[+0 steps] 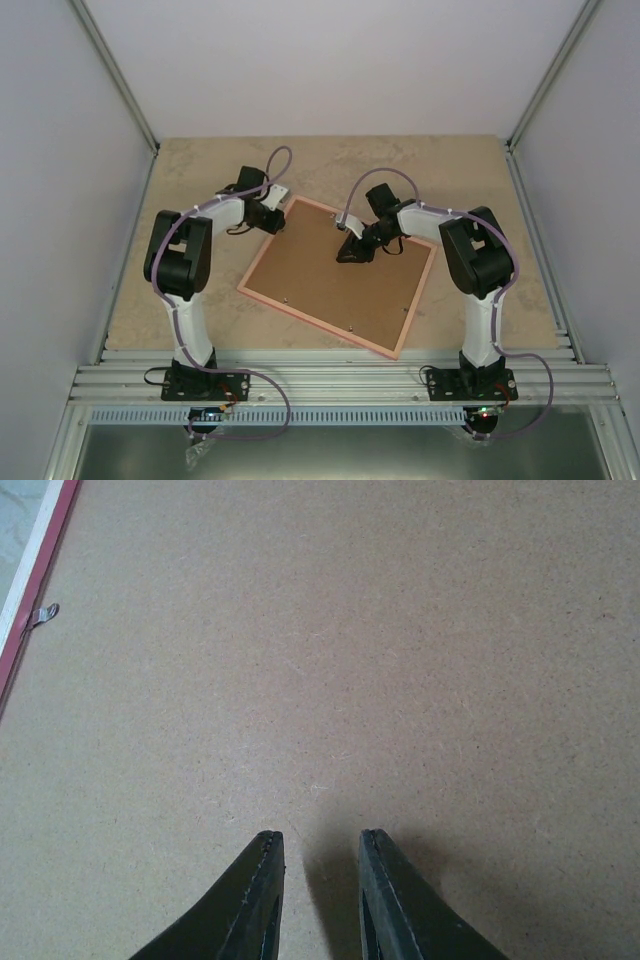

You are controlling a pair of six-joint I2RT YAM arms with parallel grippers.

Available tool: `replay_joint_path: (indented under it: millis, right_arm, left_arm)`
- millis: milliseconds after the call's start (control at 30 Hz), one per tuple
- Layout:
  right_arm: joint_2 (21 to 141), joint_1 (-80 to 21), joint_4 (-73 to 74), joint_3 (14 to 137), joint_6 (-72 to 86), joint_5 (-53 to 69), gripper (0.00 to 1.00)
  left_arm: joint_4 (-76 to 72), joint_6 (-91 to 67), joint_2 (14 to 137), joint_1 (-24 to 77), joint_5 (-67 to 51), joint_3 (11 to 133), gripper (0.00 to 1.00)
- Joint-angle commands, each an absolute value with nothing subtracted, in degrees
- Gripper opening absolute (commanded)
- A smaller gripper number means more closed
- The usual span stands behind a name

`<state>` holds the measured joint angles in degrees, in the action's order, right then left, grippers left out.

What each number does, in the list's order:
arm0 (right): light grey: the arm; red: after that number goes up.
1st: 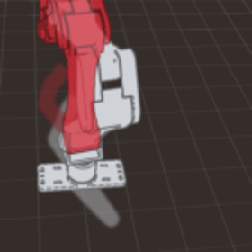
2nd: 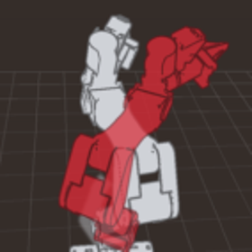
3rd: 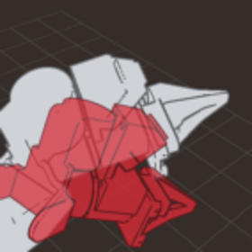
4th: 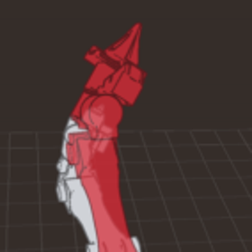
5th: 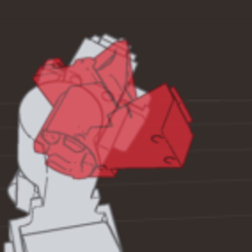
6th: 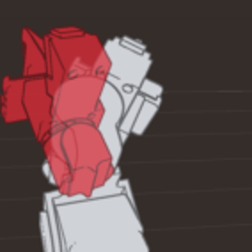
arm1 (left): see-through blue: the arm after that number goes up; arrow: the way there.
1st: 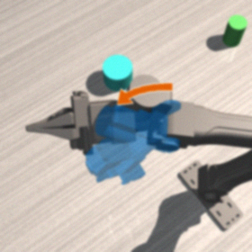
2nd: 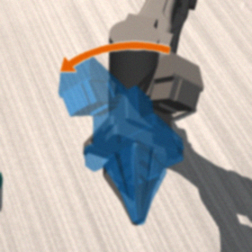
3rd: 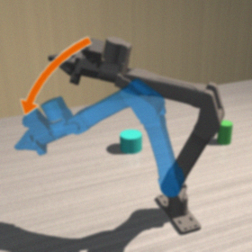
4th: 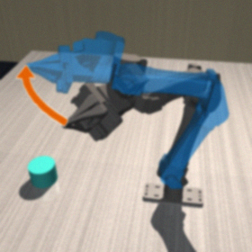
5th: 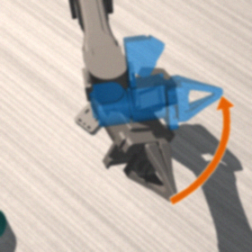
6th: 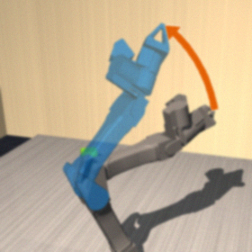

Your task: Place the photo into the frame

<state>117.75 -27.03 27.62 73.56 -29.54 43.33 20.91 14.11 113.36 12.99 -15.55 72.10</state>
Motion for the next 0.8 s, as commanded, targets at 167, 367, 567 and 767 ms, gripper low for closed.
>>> replay_joint_path:
  millis: [167,367,567,767]
  right_arm:
    - [119.8,-26.2,29.1,73.5,-30.6,37.5,0.24]
    - [119.8,-25.7,29.1,73.7,-30.5,37.1,0.24]
    - [120.1,-25.7,29.2,74.1,-30.3,36.9,0.24]
    - [120.0,-25.7,29.2,74.2,-30.2,36.9,0.24]
  left_arm:
    - [24.0,17.8,116.1,13.5,-11.2,69.9,0.21]
    - [25.2,22.2,114.7,13.5,-10.7,68.6,0.18]
    - [28.0,27.5,114.1,13.5,-10.8,70.3,0.33]
    - [31.3,31.1,113.5,13.5,-12.1,74.0,0.47]
